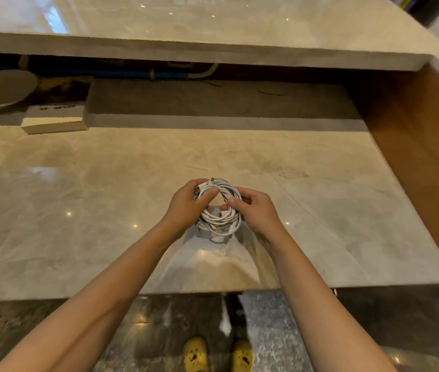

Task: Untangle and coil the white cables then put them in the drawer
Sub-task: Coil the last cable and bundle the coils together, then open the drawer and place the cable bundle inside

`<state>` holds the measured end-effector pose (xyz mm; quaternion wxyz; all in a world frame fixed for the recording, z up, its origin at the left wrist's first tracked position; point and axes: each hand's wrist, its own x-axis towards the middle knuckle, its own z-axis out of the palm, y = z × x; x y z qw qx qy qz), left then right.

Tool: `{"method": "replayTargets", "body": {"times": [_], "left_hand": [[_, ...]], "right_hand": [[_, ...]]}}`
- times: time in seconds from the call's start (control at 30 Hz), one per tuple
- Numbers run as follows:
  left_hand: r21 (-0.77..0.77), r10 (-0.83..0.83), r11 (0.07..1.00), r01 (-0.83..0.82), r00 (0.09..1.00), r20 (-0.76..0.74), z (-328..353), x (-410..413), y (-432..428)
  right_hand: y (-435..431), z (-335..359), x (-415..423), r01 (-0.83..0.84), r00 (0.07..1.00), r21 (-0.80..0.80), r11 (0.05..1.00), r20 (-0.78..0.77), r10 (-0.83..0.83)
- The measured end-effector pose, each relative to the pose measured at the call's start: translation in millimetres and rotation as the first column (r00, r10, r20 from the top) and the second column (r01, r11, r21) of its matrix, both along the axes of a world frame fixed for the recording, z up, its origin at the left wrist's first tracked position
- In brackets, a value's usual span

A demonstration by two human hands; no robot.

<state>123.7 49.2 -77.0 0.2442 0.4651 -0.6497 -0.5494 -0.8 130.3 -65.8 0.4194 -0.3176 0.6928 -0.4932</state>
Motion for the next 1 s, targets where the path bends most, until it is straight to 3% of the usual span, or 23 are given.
{"method": "replayTargets", "body": {"times": [0.3, 0.47, 0.53, 0.6, 0.67, 0.7, 0.73, 0.77, 0.83, 0.9, 1.0], "left_hand": [[-0.078, -0.227, 0.97, 0.228, 0.974, 0.022, -27.3, -61.5, 85.8], [-0.095, -0.266, 0.959, 0.269, 0.963, 0.041, -38.0, -79.9, 124.8], [-0.086, -0.247, 0.964, 0.252, 0.967, 0.062, -44.0, -82.0, 134.6], [-0.074, -0.23, 0.969, 0.236, 0.97, 0.078, -49.4, -79.9, 146.0], [-0.069, -0.207, 0.975, 0.212, 0.976, 0.067, -54.0, -76.8, 156.5], [-0.067, -0.193, 0.978, 0.197, 0.979, 0.061, -56.5, -76.1, 160.3], [-0.068, -0.179, 0.981, 0.183, 0.982, 0.065, -58.7, -75.5, 163.0], [-0.076, -0.166, 0.982, 0.171, 0.983, 0.073, -60.4, -75.3, 165.1], [-0.099, -0.139, 0.984, 0.147, 0.987, 0.082, -62.8, -76.0, 168.3], [-0.092, -0.129, 0.987, 0.135, 0.989, 0.072, -64.1, -77.2, 172.1], [-0.122, -0.149, 0.98, 0.159, 0.985, 0.09, -63.9, -79.1, 175.5]], "right_hand": [[116.3, -15.1, -41.1, 0.184, 0.978, 0.027, 0.983, 0.094, -0.186], [164.3, -27.9, -51.8, 0.231, 0.969, 0.076, 0.97, -0.109, -0.222], [189.2, -35.5, -49.6, 0.401, 0.884, 0.016, 0.916, -0.27, -0.382], [225.6, -49.7, -42.9, 0.548, 0.73, -0.101, 0.83, -0.428, -0.534], [264.5, -78.1, -38.0, 0.648, 0.64, -0.082, 0.758, -0.481, -0.599], [279.3, -96.3, -37.9, 0.696, 0.654, -0.003, 0.719, -0.411, -0.635], [288.2, -115.1, -39.6, 0.743, 0.665, 0.102, 0.662, -0.226, -0.712], [290.7, -130.3, -41.6, 0.762, 0.621, 0.218, 0.61, 0.023, -0.784], [282.9, -153.9, -48.8, 0.709, 0.422, 0.372, 0.599, 0.456, -0.783], [265.7, -165.6, -54.1, 0.676, 0.285, 0.396, 0.621, 0.637, -0.716], [243.0, -170.1, -59.9, 0.711, 0.134, 0.382, 0.591, 0.751, -0.647]]}}
